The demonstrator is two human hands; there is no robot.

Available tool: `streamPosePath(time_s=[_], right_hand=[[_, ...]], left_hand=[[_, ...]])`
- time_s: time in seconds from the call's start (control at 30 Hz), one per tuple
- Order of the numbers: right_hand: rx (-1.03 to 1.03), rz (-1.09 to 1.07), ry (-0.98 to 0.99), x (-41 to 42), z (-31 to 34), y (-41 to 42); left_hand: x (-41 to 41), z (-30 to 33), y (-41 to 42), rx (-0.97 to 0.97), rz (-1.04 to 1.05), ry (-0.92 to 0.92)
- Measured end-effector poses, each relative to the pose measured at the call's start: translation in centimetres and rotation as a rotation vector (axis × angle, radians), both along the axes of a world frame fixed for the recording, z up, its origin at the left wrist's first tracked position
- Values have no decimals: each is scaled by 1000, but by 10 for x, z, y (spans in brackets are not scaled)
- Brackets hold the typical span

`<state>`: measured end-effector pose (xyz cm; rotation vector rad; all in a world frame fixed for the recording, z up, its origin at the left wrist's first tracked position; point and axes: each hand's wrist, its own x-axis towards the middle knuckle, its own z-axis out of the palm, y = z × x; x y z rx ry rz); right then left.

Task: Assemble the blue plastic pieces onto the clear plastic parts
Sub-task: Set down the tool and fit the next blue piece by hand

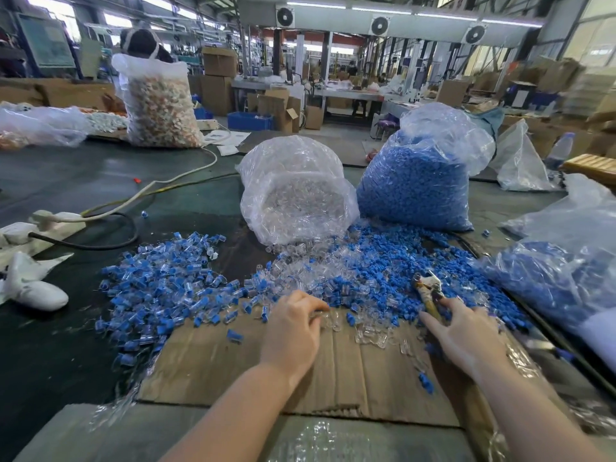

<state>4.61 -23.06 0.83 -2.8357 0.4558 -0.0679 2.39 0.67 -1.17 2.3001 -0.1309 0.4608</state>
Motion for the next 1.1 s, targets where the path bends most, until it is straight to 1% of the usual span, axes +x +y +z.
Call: streamPosePath(time_s=[0.07,0.17,0.33,0.47,0.53,0.67,0.73,0.83,0.93,1.0,1.1], right_hand=[[-64,21,-27,-2,2,1],[-125,55,-126,-7,6,7],[-81,123,-244,-15,10,22],[-62,143,-258,-17,11,27],[-48,142,-260,-18,12,26],[-11,134,-291,-19,11,20],[1,131,-314,-20,11,17],[19,131,-319,-21,11,13],[31,146,-291,-22,12,10],[36,154,-279,-23,12,9],[55,167,-275,-23,12,8]], left_hand=[[-2,-2,-13,-29,-58,25],[-5,-4,-28,-17,-107,33],[-7,-3,-45,11,-156,30],[-12,1,-62,45,-221,13],[-17,4,-72,97,-311,38],[-23,6,-87,272,-497,59],[-24,7,-90,323,-541,62],[-24,6,-92,335,-566,49],[-22,4,-94,300,-545,34],[-20,2,-92,191,-483,38],[-13,5,-81,2,-296,68]])
